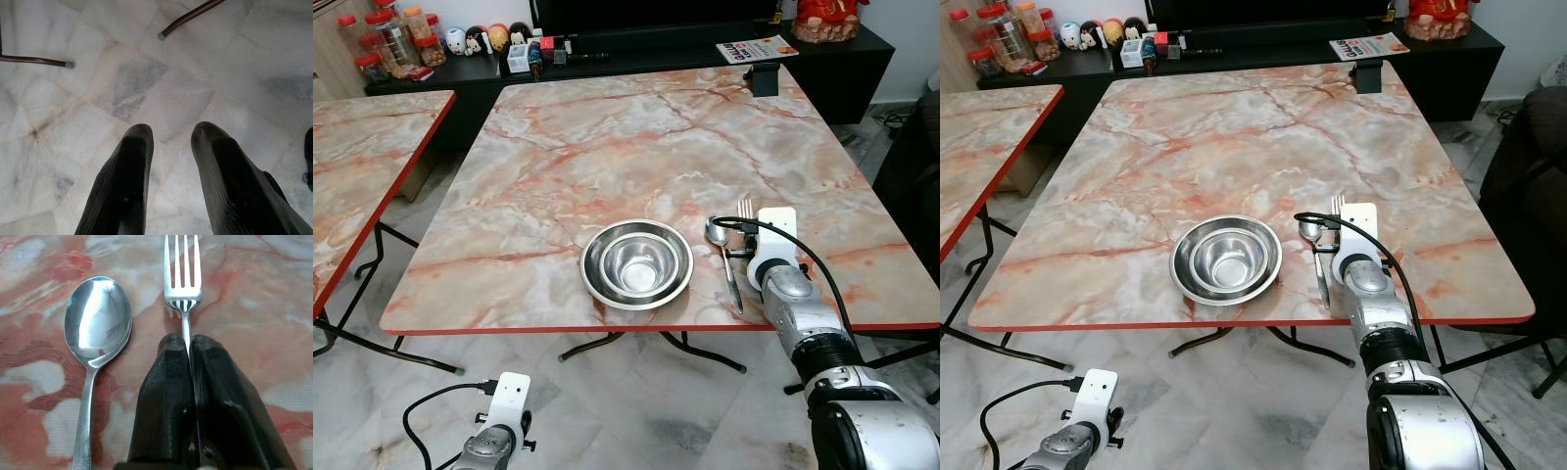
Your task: Setting the table
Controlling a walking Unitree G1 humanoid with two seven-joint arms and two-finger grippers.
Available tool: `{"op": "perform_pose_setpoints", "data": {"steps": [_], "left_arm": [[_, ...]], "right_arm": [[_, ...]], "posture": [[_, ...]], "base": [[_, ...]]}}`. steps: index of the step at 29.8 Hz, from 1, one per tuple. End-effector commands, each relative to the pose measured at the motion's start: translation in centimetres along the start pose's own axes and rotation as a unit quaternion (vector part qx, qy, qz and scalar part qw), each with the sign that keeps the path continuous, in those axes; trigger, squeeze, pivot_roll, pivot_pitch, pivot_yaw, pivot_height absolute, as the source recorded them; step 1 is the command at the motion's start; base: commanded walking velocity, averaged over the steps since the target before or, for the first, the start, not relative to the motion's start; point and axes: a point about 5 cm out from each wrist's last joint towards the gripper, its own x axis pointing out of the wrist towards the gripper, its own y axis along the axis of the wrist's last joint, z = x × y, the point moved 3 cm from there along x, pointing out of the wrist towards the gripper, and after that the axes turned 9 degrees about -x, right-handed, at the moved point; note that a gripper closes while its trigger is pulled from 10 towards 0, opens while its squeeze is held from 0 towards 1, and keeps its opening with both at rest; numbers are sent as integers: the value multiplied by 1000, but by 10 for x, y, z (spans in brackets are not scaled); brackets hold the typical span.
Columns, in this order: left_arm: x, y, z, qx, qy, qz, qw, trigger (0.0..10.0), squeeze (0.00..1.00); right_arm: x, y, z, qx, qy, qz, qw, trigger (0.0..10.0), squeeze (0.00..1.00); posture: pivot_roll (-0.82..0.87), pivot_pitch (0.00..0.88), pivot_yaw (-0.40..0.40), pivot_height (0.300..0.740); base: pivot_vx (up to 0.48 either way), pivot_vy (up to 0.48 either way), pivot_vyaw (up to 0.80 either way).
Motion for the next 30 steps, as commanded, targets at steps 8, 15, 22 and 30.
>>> {"op": "perform_pose_setpoints", "data": {"steps": [8,15,22,30], "left_arm": [[0,0,-2,3,5,-4,1000,10000,0],[0,1,-2,3,5,-3,1000,10000,0],[0,1,-2,4,6,-3,1000,10000,0],[1,1,-1,5,5,-3,1000,10000,0]], "right_arm": [[1,7,-5,7,7,8,1000,10000,1000],[2,9,-5,7,8,10,1000,10000,1000],[2,11,-6,8,10,15,1000,10000,1000],[2,10,-8,6,13,11,1000,10000,1000]], "posture": [[-65,83,82,740],[-65,81,81,740],[-64,80,81,740],[-65,78,80,740]], "base": [[0,0,0],[0,0,0],[0,0,0],[0,0,0]]}}
